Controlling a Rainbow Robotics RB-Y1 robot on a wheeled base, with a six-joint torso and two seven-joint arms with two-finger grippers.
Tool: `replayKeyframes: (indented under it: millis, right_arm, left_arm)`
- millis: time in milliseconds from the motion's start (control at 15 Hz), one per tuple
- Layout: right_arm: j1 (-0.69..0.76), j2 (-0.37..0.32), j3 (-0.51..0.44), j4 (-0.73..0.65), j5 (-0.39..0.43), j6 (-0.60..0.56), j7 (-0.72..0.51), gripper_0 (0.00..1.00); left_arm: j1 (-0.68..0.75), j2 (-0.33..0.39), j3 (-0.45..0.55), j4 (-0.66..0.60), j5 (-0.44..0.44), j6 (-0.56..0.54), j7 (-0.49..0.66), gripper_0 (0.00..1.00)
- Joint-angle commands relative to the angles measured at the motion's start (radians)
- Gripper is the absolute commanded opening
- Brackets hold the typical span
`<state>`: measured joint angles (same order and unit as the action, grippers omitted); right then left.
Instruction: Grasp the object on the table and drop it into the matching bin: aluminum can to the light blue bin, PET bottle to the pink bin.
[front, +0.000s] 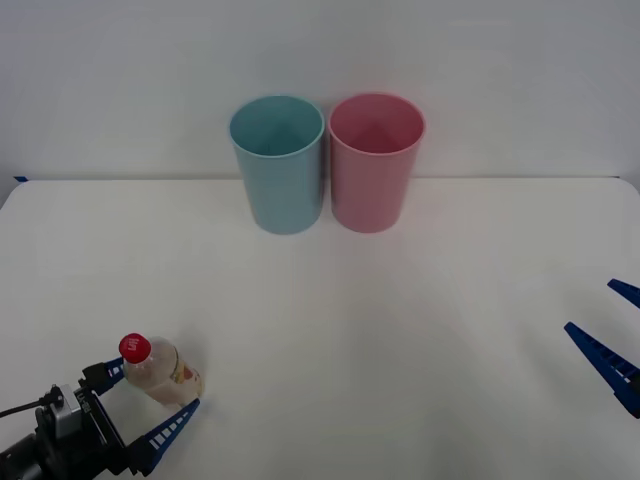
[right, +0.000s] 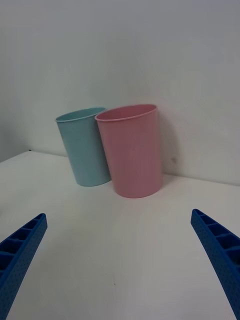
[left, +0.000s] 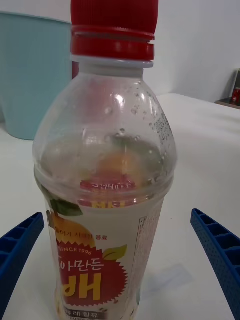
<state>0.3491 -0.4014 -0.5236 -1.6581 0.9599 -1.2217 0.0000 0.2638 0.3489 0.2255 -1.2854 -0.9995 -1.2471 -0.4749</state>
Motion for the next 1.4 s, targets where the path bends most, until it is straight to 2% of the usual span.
replayKeyframes:
  millis: [67,400,467,533,600,667,1000,1400]
  right_arm:
    - [0.000,0.000,0.000,0.000,0.000,0.000,0.000,1.00]
    - [0.000,0.000,0.000,0.000,0.000,0.000,0.000,1.00]
    - [0.000,0.000,0.000,0.000,0.000,0.000,0.000,1.00]
    - [0.000,0.000,0.000,0.000,0.000,0.000,0.000,1.00]
    - [0.000,0.000,0.000,0.000,0.000,0.000,0.000,1.00]
    - [0.000,0.000,0.000,0.000,0.000,0.000,0.000,1.00]
    - [0.000,0.000,0.000,0.000,0.000,0.000,0.000,1.00]
    - [0.000,0.000,0.000,0.000,0.000,0.000,0.000,1.00]
  left_arm:
    - [-0.014,-0.033,0.000,0.000,-0.014,0.011,-0.007,1.00]
    - [-0.021,-0.045,0.008,0.001,-0.027,0.014,-0.007,1.00]
    - [-0.021,-0.045,0.008,0.001,-0.027,0.014,-0.007,0.96]
    - [-0.021,-0.045,0.009,0.001,-0.027,0.014,-0.007,0.41]
    - [-0.021,-0.045,0.012,0.001,-0.027,0.012,-0.010,0.09]
    - [-0.021,-0.044,0.014,0.001,-0.025,0.012,-0.011,0.00]
    - [-0.020,-0.044,0.026,0.000,-0.011,0.012,-0.008,0.00]
    - [0.003,-0.042,0.026,-0.057,0.065,0.020,0.025,0.00]
